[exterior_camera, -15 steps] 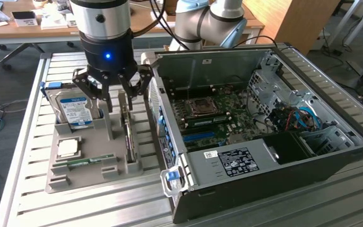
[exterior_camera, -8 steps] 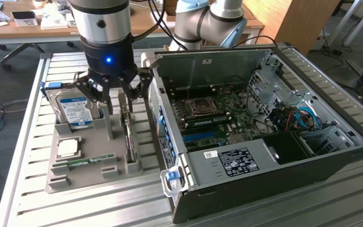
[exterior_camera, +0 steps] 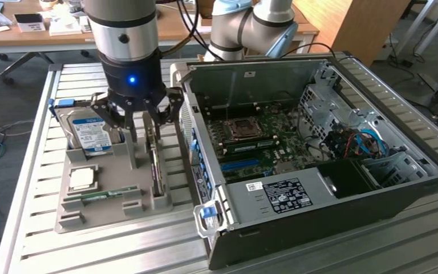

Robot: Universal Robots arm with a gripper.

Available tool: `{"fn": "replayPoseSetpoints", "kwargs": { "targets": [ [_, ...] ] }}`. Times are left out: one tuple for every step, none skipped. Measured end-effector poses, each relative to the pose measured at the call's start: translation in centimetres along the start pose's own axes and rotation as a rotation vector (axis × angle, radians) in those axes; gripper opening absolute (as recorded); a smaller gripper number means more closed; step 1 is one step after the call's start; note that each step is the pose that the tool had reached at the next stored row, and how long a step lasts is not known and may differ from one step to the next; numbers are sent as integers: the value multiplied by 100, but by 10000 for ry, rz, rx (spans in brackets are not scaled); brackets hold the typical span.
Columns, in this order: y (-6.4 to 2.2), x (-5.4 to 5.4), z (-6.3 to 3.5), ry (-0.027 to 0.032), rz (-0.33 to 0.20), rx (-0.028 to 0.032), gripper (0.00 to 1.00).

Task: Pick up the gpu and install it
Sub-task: 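Pick up the gpu and move the gpu toward the slot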

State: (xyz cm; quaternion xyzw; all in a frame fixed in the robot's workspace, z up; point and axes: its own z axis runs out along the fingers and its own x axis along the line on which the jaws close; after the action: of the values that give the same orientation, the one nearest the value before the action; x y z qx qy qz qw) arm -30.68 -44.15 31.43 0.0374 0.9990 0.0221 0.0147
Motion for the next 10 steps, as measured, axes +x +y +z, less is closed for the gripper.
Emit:
{"fn": "replayPoseSetpoints", "kwargs": {
  "targets": [
    [0, 0, 11, 0, 0, 0, 47],
    [-2, 1, 47, 0, 0, 0, 47],
    [-3, 2, 73, 0, 0, 0, 47],
    [-4, 2, 84, 0, 0, -1, 47],
    [-4, 2, 94, 0, 0, 0, 47],
    [-5, 3, 104, 0, 0, 0, 47],
    [-5, 3, 113, 0, 0, 0, 47],
    [-6, 3, 125, 1, 0, 0, 47],
    [-6, 4, 135, 0, 0, 0, 47],
    [-7, 4, 158, 0, 0, 0, 47]
  ]
}}
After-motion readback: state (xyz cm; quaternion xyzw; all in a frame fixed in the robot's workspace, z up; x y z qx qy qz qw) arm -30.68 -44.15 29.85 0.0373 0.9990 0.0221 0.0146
